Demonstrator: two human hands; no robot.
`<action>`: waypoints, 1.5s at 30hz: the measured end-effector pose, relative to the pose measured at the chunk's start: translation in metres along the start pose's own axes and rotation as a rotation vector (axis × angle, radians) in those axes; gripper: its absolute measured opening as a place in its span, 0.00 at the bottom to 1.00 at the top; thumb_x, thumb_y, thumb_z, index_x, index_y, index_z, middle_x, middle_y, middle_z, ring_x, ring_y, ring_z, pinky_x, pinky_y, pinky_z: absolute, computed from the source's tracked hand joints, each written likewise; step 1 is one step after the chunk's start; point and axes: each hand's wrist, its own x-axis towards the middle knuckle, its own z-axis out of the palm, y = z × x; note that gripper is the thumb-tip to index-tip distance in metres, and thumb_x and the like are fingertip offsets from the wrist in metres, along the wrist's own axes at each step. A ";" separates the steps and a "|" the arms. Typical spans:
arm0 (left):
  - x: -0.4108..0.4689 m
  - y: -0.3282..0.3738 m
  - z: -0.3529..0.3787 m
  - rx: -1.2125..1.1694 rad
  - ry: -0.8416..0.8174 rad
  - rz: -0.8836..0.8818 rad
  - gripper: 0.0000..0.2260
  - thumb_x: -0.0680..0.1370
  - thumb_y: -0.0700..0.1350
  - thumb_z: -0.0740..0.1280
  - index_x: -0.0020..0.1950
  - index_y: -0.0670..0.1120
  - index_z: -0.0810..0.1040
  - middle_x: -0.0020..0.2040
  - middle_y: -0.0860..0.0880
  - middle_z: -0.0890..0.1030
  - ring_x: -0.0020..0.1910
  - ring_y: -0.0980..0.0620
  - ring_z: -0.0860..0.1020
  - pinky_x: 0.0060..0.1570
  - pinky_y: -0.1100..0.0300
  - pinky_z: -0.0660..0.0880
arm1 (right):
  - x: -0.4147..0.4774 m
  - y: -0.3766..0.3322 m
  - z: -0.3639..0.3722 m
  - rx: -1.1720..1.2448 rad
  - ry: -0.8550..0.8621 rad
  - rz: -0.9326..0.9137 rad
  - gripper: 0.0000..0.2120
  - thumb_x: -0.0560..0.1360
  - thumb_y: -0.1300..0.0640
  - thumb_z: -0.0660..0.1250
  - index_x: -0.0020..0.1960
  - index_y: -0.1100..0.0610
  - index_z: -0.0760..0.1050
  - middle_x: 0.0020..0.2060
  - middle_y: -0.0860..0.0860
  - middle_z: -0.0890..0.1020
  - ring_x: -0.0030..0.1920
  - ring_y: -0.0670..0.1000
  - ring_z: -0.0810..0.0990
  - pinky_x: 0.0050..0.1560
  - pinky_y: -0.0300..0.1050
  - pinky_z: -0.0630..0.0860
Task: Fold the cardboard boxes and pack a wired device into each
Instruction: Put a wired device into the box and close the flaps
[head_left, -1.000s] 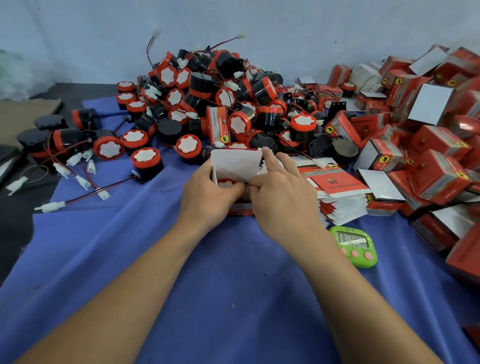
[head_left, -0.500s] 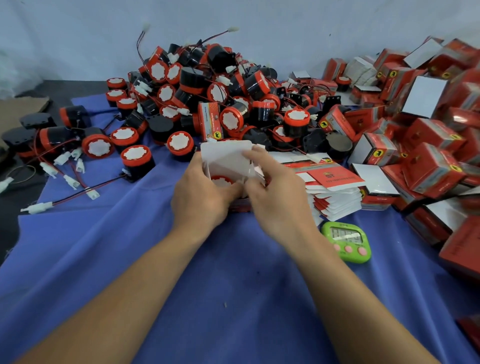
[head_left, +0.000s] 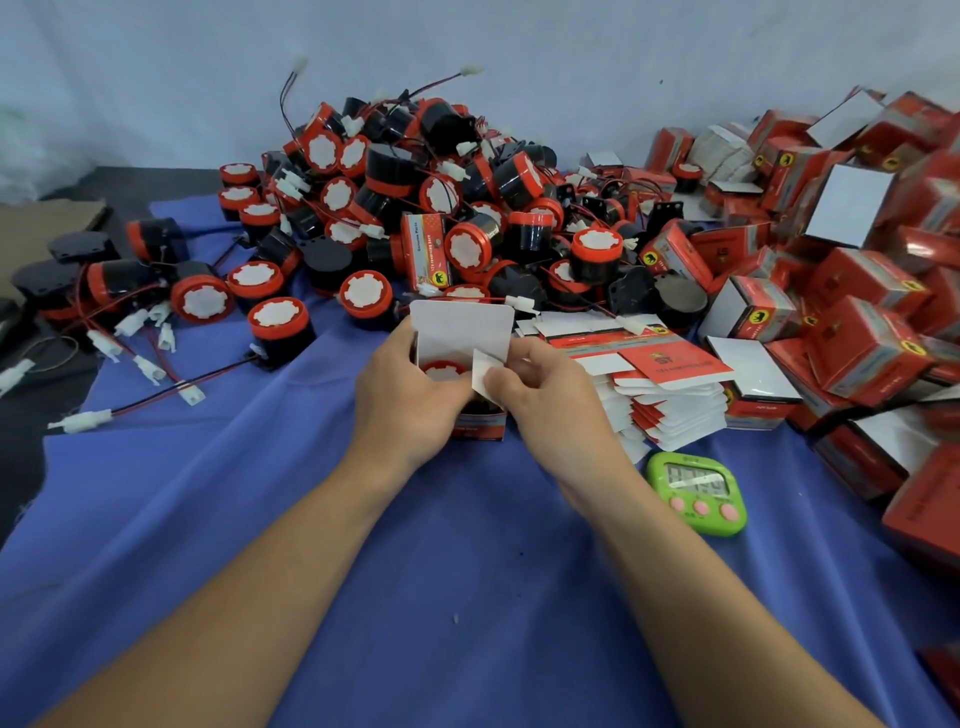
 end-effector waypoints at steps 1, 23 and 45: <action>0.000 0.000 0.001 -0.022 -0.003 -0.002 0.20 0.71 0.48 0.79 0.59 0.62 0.80 0.50 0.65 0.84 0.49 0.67 0.81 0.42 0.70 0.77 | 0.000 0.001 0.000 -0.013 -0.001 -0.003 0.11 0.78 0.58 0.66 0.57 0.47 0.81 0.48 0.42 0.87 0.53 0.48 0.85 0.61 0.59 0.79; 0.024 -0.006 -0.038 -0.337 -0.568 -0.113 0.21 0.76 0.35 0.72 0.67 0.47 0.81 0.61 0.48 0.86 0.60 0.49 0.84 0.53 0.60 0.81 | 0.004 0.003 0.004 -0.069 0.088 -0.046 0.16 0.78 0.65 0.64 0.57 0.47 0.81 0.46 0.43 0.87 0.50 0.48 0.84 0.55 0.56 0.82; 0.028 -0.012 -0.058 -0.068 -0.781 0.014 0.16 0.72 0.49 0.78 0.60 0.59 0.87 0.69 0.64 0.78 0.67 0.65 0.75 0.59 0.66 0.76 | -0.006 -0.014 -0.028 -0.107 -0.272 -0.059 0.19 0.72 0.69 0.63 0.47 0.50 0.87 0.65 0.44 0.79 0.59 0.26 0.73 0.57 0.27 0.69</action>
